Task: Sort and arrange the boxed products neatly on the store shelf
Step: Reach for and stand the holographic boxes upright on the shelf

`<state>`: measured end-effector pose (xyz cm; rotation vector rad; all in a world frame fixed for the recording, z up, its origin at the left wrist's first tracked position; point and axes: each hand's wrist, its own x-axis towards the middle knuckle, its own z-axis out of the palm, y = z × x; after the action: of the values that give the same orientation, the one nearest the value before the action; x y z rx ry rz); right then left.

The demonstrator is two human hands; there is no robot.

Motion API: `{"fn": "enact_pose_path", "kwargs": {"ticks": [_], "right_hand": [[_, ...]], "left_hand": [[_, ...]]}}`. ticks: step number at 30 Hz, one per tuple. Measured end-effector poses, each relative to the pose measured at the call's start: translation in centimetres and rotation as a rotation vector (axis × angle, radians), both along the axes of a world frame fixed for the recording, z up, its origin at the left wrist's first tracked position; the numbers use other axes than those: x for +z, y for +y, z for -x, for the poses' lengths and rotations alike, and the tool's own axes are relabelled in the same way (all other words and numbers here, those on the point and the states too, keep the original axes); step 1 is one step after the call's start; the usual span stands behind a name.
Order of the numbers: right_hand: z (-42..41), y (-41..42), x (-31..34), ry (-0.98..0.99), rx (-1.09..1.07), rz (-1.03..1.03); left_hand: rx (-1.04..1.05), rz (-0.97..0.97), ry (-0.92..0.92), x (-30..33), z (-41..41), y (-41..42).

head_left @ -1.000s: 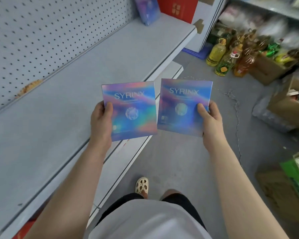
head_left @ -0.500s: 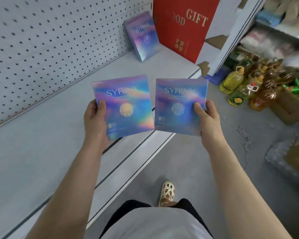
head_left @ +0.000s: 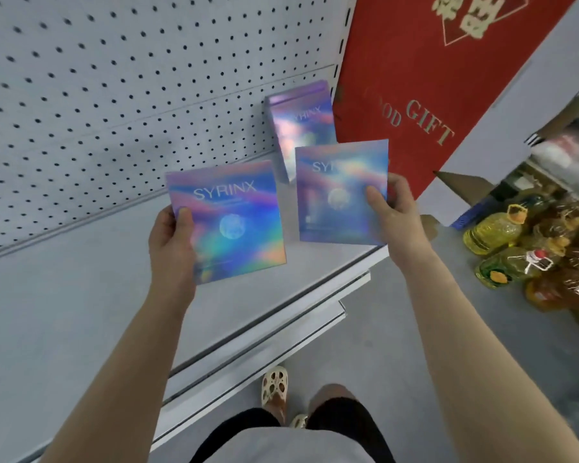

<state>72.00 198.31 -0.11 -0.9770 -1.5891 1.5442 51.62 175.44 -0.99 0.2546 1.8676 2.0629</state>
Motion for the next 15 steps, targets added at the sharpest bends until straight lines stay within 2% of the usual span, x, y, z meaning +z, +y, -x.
{"fn": "enact_pose_path", "kwargs": {"ticks": [5,10,15], "right_hand": [[4.7,7.0,-0.3,-0.081,0.123,-0.029],[9.4,13.8,-1.7,-0.074,0.197,0.023],[12.9,19.0,-3.8,-0.216,0.21,-0.024]], "left_hand": [[0.051,0.017,-0.028,0.1,1.2,2.5],[0.126,0.009,-0.026,0.1,1.1,4.9],[0.242,0.018,-0.061,0.3,-0.4,7.5]]}}
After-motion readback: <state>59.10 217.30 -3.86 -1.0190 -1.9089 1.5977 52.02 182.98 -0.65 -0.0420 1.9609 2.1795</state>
